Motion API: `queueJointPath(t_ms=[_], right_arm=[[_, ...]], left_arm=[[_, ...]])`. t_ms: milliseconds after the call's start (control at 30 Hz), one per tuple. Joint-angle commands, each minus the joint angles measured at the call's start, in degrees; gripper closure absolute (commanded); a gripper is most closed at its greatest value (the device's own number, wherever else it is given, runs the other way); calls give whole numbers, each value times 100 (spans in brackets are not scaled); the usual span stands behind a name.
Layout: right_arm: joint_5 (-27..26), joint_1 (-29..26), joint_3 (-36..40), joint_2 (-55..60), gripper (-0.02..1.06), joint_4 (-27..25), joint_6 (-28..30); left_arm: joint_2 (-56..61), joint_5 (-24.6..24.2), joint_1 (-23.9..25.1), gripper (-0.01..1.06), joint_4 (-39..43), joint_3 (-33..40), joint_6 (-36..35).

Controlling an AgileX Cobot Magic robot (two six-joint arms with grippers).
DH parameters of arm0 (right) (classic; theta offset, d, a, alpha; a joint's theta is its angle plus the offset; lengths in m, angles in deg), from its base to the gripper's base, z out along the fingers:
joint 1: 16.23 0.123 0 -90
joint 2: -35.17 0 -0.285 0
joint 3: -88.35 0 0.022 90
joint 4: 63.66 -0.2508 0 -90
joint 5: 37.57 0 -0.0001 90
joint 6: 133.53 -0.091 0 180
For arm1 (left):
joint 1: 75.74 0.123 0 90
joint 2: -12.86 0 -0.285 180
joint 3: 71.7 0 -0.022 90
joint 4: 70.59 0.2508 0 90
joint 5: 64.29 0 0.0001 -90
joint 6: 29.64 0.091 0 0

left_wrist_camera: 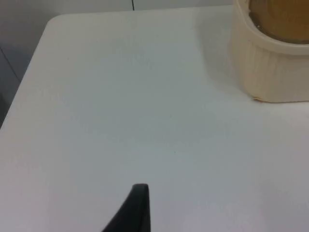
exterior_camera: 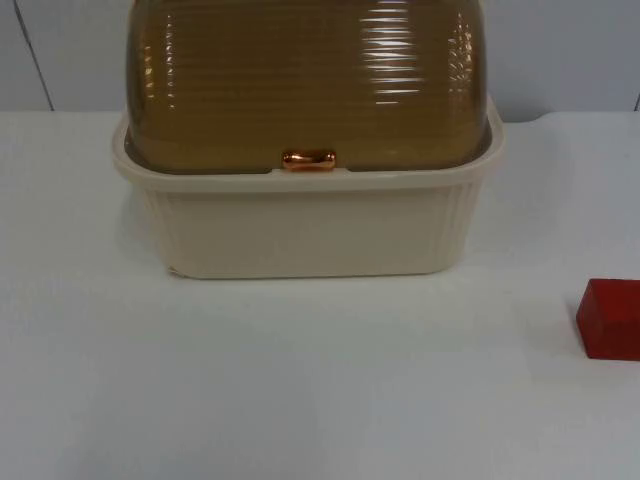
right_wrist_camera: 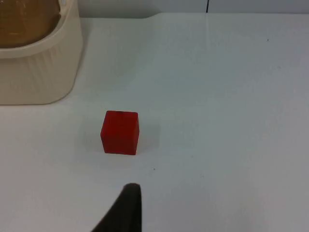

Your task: Open the box lid with the left hand, place the block into the box with the right hand, then close the box lid with the left hand.

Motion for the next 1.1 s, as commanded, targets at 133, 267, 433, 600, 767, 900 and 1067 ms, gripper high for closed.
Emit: queueJointPath(t_ms=[133,267,433,600,767,900,1067], right_arm=[[-90,17,3,-13,-1,287,42],[-211,17,-242,342,-1,287,131],[-513,17,-995,1379,-1,301,-12],[-1158,17,-1846,2264,-1,301,-230],[-1855,17,-2437,3043,-1,301,-612],[-2605,17,-2554,3783,-1,310,-674],[-3035,17,-2554,4573,-1,310,-715]], left_arm=[[18,72,-32,0,14,27,-40],[-164,457,-32,0,64,-289,-185],[-1067,1041,-32,0,292,-926,-385],[-2117,1728,-32,0,292,-1431,-385],[-3064,2411,-32,0,256,-1842,-385],[-3860,2984,-32,0,280,-2200,-385],[-4437,3170,-32,0,290,-2309,-339]])
